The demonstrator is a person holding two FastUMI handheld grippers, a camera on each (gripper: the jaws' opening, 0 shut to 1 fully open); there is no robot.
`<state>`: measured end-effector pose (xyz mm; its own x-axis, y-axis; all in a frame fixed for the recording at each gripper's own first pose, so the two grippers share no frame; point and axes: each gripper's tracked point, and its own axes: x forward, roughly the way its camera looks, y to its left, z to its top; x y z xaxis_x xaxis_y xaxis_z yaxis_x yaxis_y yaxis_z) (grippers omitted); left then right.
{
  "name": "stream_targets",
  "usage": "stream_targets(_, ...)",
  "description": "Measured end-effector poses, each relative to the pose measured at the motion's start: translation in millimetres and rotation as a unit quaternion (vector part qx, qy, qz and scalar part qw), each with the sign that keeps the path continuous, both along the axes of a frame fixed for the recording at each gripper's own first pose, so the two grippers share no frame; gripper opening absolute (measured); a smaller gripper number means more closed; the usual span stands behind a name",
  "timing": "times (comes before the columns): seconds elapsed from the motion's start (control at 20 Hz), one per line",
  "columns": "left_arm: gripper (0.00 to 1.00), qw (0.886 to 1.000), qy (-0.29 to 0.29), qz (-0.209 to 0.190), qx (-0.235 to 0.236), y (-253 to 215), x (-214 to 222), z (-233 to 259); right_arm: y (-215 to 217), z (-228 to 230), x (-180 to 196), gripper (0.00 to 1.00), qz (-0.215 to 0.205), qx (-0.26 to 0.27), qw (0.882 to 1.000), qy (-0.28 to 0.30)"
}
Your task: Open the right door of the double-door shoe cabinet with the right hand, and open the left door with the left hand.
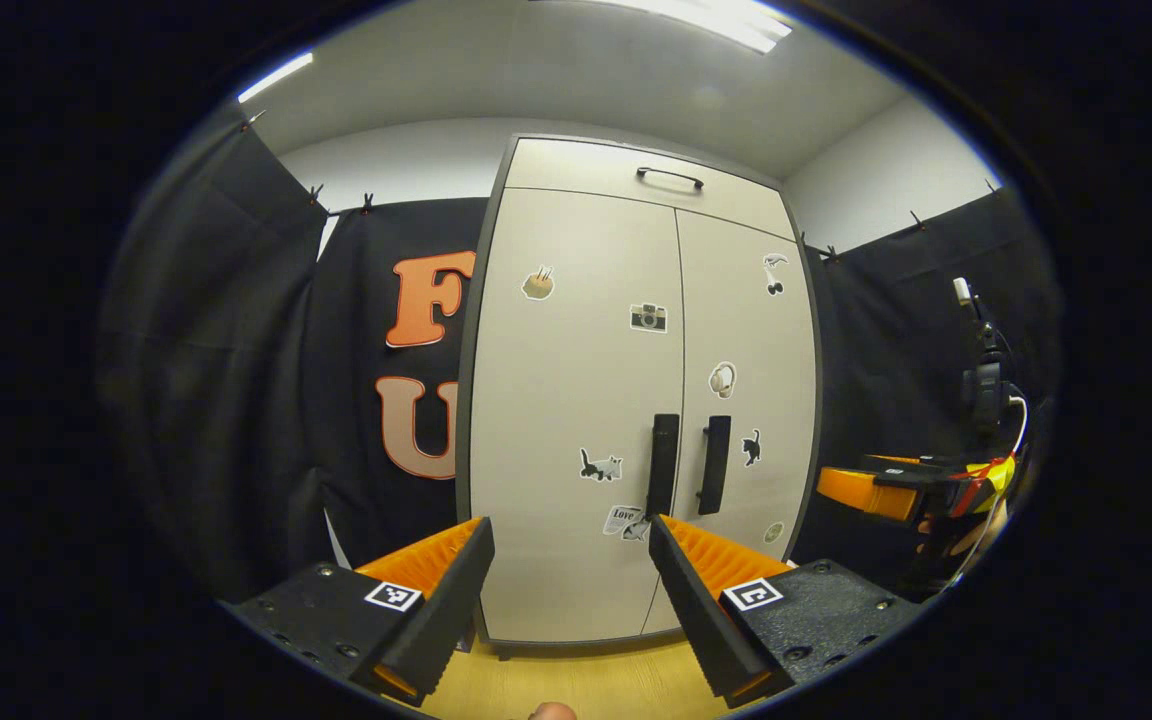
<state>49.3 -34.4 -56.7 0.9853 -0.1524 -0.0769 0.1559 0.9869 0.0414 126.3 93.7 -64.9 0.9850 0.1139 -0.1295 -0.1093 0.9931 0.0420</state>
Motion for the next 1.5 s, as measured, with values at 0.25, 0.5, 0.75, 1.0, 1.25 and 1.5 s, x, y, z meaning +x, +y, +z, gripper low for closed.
stream_targets(0.25, 0.94, 1.0, 0.009, 0.003, 0.01, 9, 6, -15, 29, -5, 44, 0.96, -0.003, -0.029, 0.999, -0.014)
stream_targets(0.5, 0.94, 1.0, 0.014, -0.004, 0.009, 12, 12, -27, 66, -20, 75, 0.97, 0.011, -0.024, 1.0, 0.008)
stream_targets(0.75, 0.95, 1.0, 0.015, -0.009, 0.009, 23, 16, -40, 80, -27, 104, 0.97, 0.005, -0.031, 0.999, 0.012)
stream_targets(1.0, 0.95, 1.0, 0.025, -0.008, -0.008, 35, 19, -51, 86, -22, 125, 0.94, -0.008, -0.031, 0.999, 0.003)
stream_targets(1.25, 0.95, 1.0, 0.023, 0.009, -0.011, 59, 15, -52, 93, -25, 134, 0.64, -0.01, -0.026, 1.0, 0.012)
stream_targets(1.5, 0.95, 1.0, 0.003, 0.021, -0.009, 68, 9, -40, 97, -31, 134, 0.56, -0.013, -0.024, 0.999, 0.024)
